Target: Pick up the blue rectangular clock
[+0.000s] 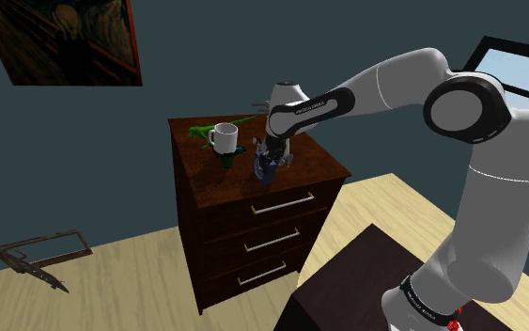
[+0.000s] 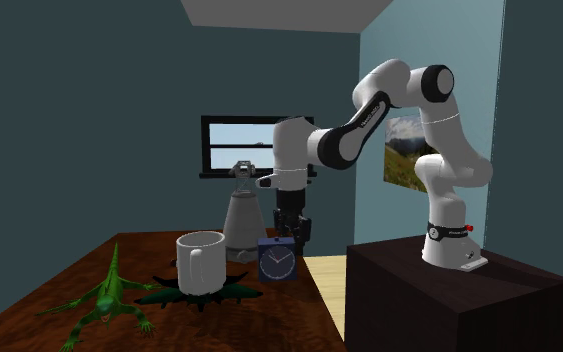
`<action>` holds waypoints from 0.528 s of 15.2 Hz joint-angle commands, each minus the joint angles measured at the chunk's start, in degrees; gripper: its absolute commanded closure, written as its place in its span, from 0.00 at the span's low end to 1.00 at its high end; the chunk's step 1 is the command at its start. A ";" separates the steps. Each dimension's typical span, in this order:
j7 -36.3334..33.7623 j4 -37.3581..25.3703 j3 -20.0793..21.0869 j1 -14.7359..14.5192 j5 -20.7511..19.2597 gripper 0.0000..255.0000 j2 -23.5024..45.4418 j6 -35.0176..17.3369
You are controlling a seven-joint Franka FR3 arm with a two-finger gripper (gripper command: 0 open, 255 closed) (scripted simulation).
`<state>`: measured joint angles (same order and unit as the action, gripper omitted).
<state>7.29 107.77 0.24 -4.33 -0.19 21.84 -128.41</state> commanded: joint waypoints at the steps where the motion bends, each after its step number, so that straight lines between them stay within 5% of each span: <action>1: 0.00 0.01 -0.01 0.01 -0.01 1.00 0.03 0.00; 8: -0.01 -1.37 0.01 -0.01 0.01 1.00 -2.48 3.88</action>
<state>7.26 106.50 0.26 -4.34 -0.18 19.82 -125.05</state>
